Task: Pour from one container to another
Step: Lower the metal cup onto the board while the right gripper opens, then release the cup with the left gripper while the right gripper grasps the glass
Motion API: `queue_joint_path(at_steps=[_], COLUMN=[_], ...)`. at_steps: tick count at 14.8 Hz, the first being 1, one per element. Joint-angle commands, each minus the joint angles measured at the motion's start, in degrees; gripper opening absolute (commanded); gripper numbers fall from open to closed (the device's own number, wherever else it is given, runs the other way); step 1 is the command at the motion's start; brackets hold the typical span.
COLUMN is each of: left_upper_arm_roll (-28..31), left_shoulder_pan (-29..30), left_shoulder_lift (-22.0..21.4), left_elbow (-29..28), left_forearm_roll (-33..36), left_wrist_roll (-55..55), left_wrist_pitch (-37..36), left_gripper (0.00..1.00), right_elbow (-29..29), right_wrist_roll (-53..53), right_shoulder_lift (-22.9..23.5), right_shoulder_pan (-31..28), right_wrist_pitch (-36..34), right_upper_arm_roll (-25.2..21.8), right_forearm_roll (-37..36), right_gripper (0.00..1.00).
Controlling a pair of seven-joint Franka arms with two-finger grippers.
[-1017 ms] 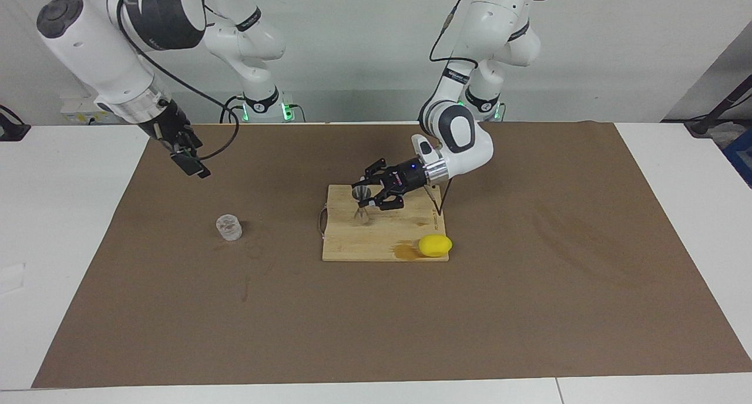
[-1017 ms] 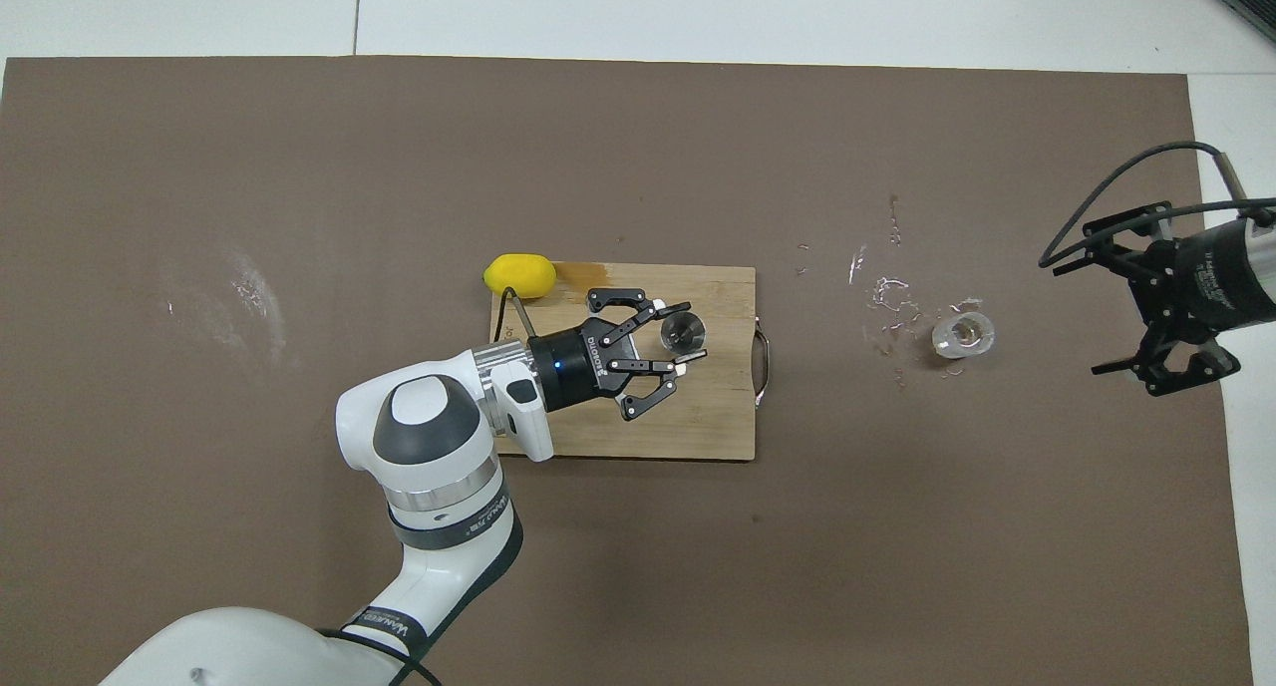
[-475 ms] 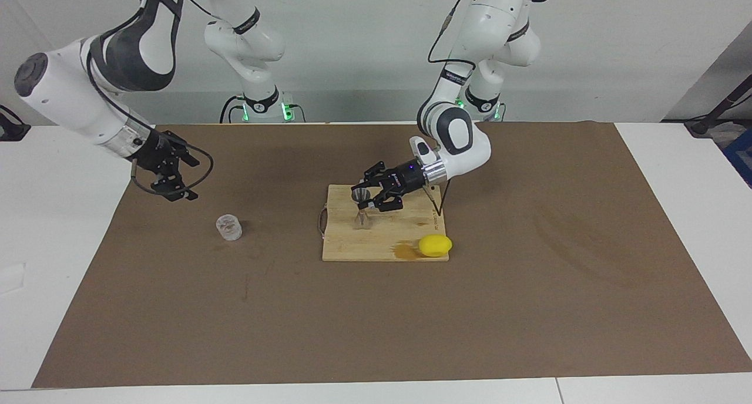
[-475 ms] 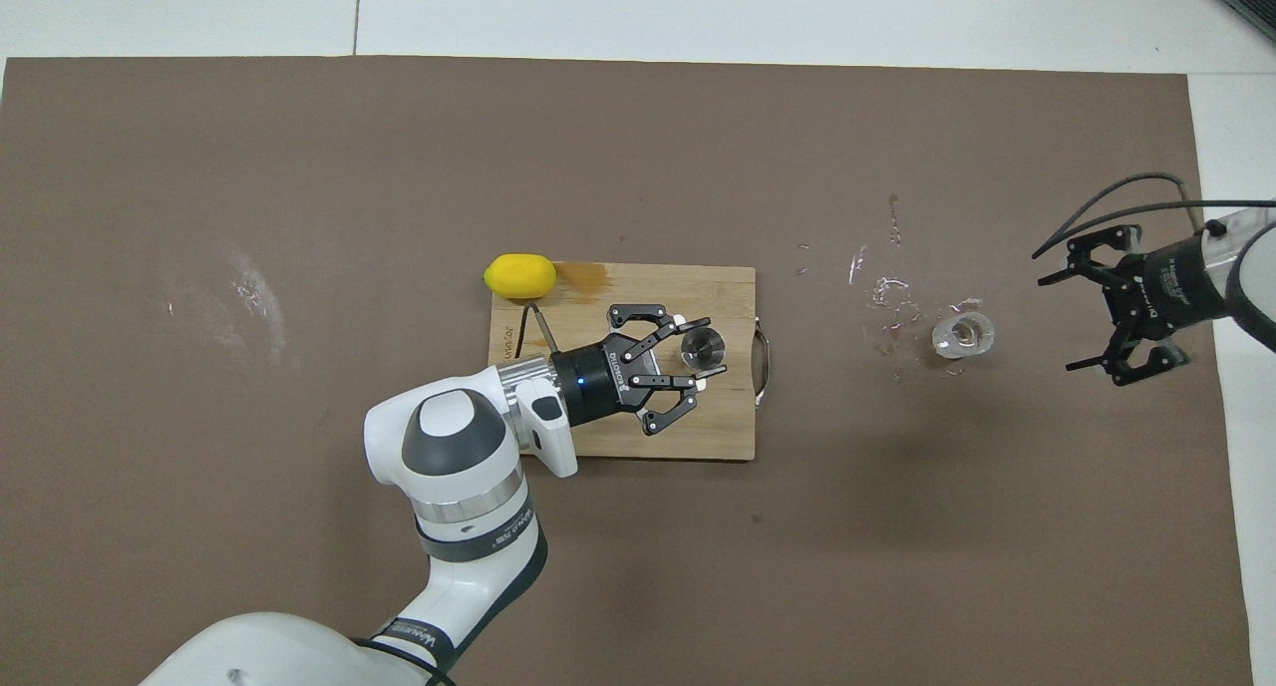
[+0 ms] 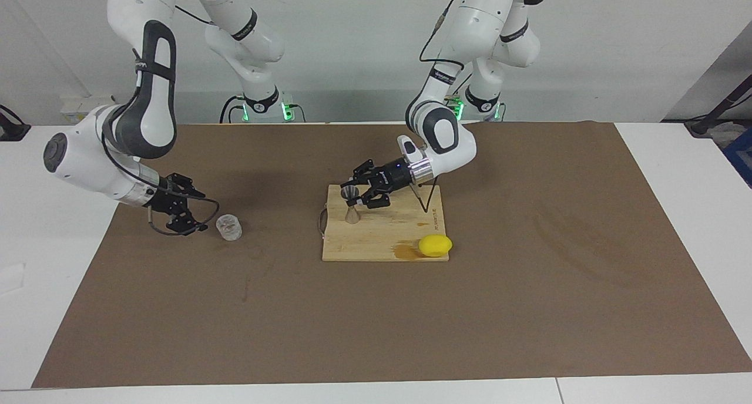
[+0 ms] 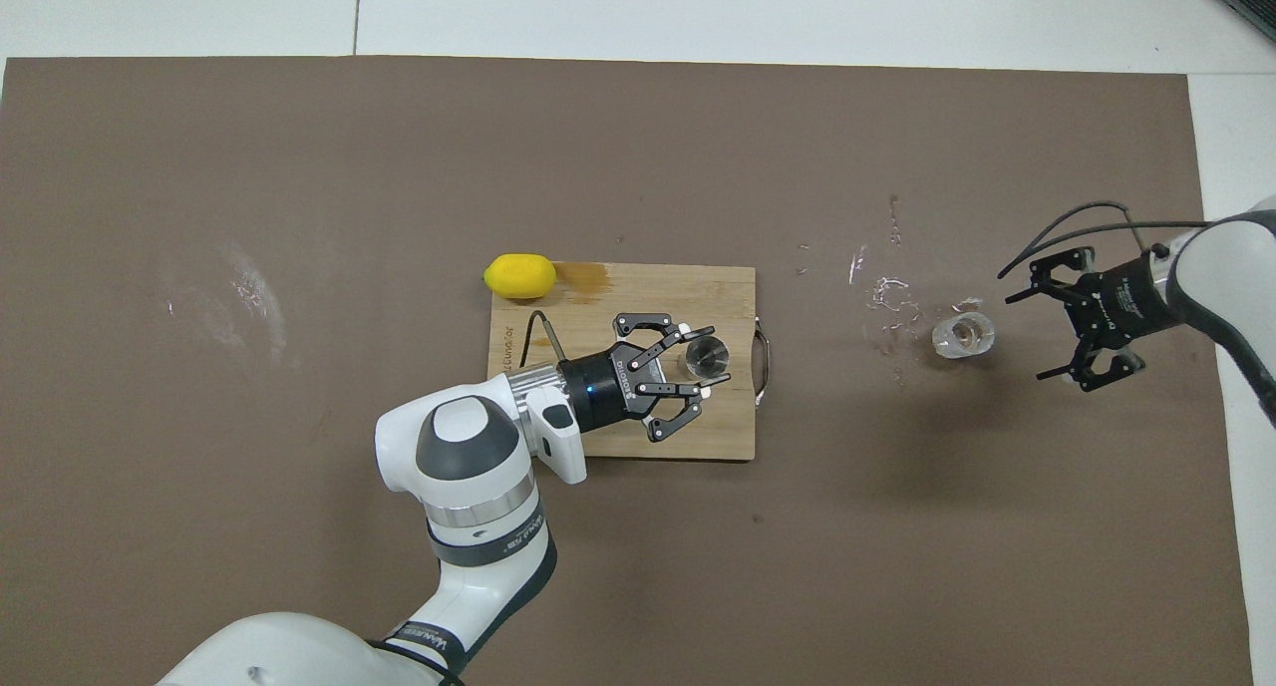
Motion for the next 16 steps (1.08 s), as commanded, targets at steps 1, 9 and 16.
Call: queue_joint_path(at_steps=[1, 9, 16], left_upper_arm_roll=[0.62, 0.71, 0.71], left_shoulder_pan=[-0.16, 5.55, 8.89], left_shoulder_lift=[-0.35, -2.19, -4.92], left_elbow=[-0.80, -5.18, -9.68], left_forearm_roll=[-1.33, 2.96, 8.43], left_wrist_roll=[1.54, 1.53, 1.53], left_wrist_pitch=[0.79, -4.21, -7.20], left_gripper=[1.00, 1.00, 1.00], right_elbow=[-0.40, -6.01, -7.79], right_wrist_roll=[-3.92, -10.77, -11.66], right_shoulder_lift=[2.21, 3.89, 3.28], right_shoulder_pan=[-1.86, -2.13, -1.34], right_wrist_pitch=[2.03, 7.99, 9.24], right_upper_arm_roll=[0.71, 0.71, 0.71], right_forearm_roll=[2.98, 12.18, 15.10], right_gripper=[1.00, 1.00, 1.00])
